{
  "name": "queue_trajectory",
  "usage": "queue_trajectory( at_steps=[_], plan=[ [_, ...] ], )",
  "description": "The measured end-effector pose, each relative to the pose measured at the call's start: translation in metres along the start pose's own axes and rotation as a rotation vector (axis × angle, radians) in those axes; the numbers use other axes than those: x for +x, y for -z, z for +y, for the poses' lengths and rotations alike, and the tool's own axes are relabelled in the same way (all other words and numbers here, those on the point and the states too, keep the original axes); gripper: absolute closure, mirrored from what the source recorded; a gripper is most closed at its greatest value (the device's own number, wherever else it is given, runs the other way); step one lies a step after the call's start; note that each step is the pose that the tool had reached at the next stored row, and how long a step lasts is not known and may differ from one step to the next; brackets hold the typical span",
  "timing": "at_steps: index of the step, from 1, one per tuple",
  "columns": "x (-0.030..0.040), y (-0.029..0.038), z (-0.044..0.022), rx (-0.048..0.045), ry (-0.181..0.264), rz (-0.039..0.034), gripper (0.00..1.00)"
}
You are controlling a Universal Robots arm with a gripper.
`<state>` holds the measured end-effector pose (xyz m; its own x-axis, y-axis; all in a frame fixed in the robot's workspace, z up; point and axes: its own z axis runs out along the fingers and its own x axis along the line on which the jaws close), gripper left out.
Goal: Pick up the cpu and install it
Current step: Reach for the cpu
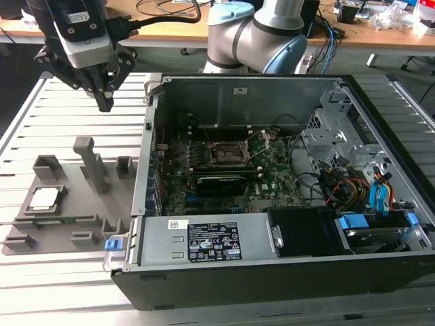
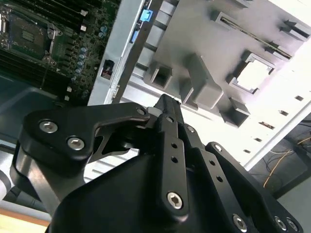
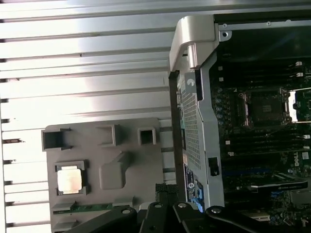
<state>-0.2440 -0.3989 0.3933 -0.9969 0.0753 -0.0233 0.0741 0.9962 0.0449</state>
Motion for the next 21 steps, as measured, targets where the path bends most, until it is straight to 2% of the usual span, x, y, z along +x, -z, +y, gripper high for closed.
queue_trajectory(
  at_steps=[1,8,11,12,16,21],
  plan=[
    [0.0015,0.0,-0.0001,0.0,0.0,0.0,0.89],
    [0.0237,0.0006,-0.0018,-0.0001,0.0,0.0,0.89],
    [0.0299,0.0008,-0.0022,0.0,0.0,0.0,0.89],
    [0.0346,0.0009,-0.0026,0.0,0.0,0.0,0.89],
    [0.0406,0.0011,-0.003,0.0,0.0,0.0,0.89],
    [0.0548,0.0015,-0.0041,0.0,0.0,0.0,0.89]
  ],
)
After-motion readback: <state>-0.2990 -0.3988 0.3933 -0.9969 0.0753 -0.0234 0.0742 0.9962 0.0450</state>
